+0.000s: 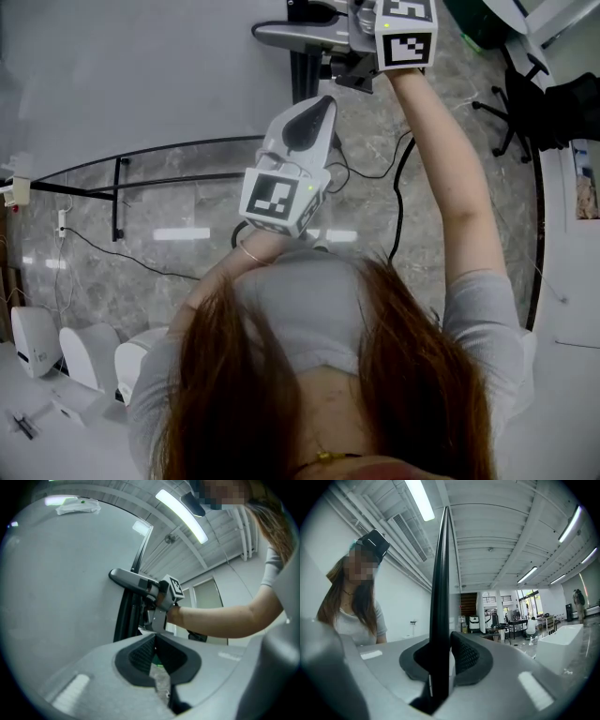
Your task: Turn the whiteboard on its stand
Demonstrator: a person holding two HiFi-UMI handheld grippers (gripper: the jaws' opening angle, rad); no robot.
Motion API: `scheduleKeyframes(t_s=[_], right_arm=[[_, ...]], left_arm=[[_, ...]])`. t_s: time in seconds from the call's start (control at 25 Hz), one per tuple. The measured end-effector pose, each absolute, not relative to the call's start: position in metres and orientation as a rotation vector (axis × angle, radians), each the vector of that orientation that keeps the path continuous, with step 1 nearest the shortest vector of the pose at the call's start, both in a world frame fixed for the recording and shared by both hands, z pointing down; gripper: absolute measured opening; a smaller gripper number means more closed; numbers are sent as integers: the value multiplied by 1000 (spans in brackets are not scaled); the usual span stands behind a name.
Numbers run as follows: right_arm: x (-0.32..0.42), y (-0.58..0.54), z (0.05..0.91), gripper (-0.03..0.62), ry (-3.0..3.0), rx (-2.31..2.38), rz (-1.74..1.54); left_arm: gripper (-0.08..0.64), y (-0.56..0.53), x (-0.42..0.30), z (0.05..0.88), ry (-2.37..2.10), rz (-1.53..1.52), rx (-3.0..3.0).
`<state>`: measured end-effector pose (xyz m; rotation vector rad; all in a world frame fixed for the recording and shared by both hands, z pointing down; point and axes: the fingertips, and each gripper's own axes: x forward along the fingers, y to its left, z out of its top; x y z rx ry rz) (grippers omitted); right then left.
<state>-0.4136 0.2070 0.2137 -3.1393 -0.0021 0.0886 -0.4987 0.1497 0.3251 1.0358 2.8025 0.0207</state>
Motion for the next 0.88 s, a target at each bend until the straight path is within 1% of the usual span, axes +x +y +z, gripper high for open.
scheduleKeyframes(t_s=[0.6, 0.88], right_arm=[[-413, 206, 211, 46, -24, -3135, 69], [-415, 205, 207, 44, -40, -3145, 152]], left_arm=[[-3, 139, -485, 321, 2797, 29, 1017], [-3, 136, -480, 316, 2792, 26, 1019]])
